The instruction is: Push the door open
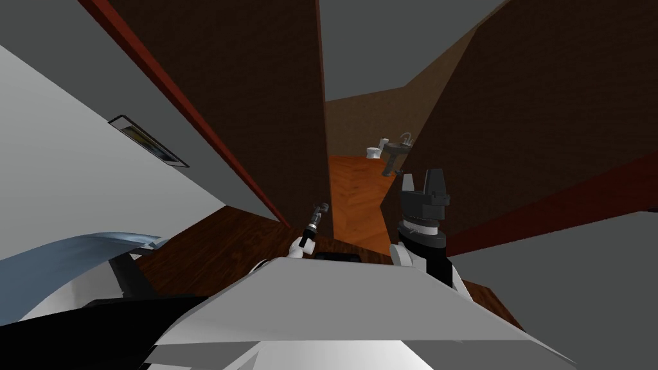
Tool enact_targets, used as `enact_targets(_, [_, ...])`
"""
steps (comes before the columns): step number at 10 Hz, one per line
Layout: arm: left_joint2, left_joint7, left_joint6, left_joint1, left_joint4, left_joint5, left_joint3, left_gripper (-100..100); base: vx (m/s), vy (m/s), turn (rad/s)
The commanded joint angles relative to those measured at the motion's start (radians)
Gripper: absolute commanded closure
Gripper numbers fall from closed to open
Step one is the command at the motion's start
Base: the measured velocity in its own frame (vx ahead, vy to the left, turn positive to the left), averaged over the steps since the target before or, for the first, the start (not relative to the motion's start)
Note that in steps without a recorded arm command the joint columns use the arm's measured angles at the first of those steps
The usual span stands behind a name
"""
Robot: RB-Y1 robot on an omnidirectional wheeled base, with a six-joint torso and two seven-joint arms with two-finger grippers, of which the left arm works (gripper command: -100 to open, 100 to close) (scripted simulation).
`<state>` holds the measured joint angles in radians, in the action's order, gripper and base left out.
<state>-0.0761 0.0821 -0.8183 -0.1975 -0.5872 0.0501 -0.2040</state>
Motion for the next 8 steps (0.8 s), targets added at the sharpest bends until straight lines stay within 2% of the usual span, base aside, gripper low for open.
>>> enact_targets(1, [0.004, -0.002, -0.003, -0.001, 0.004, 0.001, 0.003, -100, 0.158, -0.031, -0.026])
enact_targets(2, [0.002, -0.002, -0.002, 0.0, 0.003, 0.001, 0.002, -100, 0.07, -0.016, -0.001])
enact_targets(3, [0.002, -0.002, -0.002, 0.0, 0.003, 0.001, 0.002, 100, -0.008, 0.003, 0.003])
enact_targets(8, [0.002, -0.002, -0.002, 0.0, 0.003, 0.001, 0.002, 100, -0.007, 0.004, -0.005])
